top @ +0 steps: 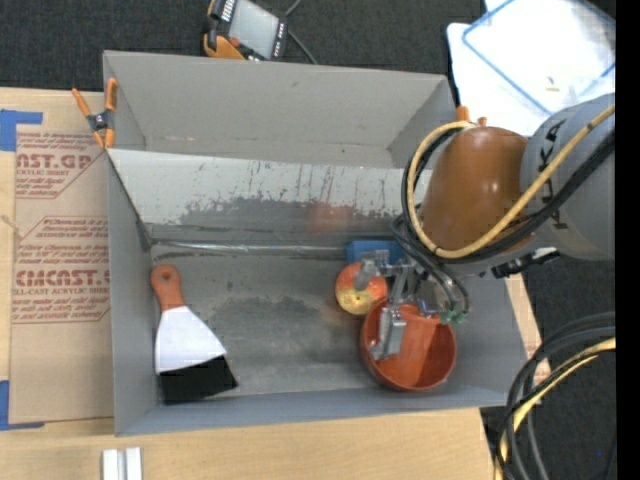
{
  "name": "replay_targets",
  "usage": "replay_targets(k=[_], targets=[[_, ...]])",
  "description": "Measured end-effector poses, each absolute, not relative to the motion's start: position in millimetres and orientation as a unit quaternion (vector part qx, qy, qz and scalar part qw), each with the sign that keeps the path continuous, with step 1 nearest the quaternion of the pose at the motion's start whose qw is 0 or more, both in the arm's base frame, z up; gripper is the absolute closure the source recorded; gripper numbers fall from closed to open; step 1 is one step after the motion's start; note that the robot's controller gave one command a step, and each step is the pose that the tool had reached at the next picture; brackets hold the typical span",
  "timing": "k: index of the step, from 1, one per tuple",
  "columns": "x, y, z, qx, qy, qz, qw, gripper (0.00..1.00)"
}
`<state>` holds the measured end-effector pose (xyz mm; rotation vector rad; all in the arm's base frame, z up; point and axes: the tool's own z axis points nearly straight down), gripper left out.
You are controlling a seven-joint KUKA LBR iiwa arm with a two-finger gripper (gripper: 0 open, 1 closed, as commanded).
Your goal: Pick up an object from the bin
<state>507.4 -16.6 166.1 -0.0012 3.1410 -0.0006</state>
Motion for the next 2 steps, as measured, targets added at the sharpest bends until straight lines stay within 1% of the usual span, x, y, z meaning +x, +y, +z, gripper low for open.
replay_targets(k=[1,2], targets=[[507.4,-17,166,0.000,1.000,0.000,0.000,0.00],[521.5,-16,99,-0.089,0.996,0.002,0.003,0.00]])
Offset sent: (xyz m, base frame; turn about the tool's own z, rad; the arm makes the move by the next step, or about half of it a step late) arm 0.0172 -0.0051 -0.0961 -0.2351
